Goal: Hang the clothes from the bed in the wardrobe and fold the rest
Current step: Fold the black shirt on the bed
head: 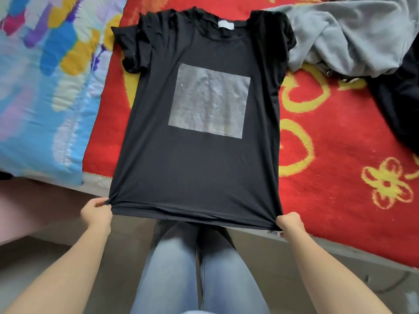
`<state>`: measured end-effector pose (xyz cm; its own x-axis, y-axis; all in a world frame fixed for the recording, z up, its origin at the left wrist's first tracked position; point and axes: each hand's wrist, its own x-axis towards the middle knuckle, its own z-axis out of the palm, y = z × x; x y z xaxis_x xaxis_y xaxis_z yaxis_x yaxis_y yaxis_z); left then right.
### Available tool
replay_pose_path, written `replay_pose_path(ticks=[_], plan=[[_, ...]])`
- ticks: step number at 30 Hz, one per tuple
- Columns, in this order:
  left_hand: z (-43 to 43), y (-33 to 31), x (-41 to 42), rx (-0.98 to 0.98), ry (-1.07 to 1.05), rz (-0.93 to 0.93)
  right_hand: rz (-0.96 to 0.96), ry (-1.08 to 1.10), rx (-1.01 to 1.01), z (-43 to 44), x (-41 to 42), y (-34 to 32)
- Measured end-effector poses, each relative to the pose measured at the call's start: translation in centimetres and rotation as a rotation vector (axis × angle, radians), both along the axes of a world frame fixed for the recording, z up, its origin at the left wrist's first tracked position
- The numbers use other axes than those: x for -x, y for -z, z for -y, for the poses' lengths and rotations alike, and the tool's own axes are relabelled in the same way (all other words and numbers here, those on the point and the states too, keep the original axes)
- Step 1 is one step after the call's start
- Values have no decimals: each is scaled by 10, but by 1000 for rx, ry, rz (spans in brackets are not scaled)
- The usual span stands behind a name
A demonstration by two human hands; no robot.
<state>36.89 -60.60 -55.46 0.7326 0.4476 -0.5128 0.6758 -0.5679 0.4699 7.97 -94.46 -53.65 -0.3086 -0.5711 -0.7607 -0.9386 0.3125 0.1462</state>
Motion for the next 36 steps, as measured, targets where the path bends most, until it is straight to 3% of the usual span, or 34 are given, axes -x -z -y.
replay_pose_path(ticks=[4, 8, 12, 14, 18, 21, 26, 36], plan=[[17, -8, -1, -219, 396, -122, -44, -176, 27, 2, -19, -5], [40, -14, -4, -388, 866, -198, 47, -624, 180, 0, -47, -8], [73, -9, -12, -544, 1332, -59, 169, -1111, 184, -4, -71, -1], [90, -6, -18, -597, 1476, -76, 167, -1199, 109, -5, -78, 0], [111, -6, -37, -672, 1539, -218, 105, -920, -82, 6, -88, -1], [132, -16, -60, -657, 1482, -84, 145, -870, 27, 27, -105, -11], [200, -30, -117, -473, 1517, 7, 193, -874, 257, 93, -162, -23], [332, -25, -150, -167, 1595, 47, 581, -162, 442, 223, -265, -7]])
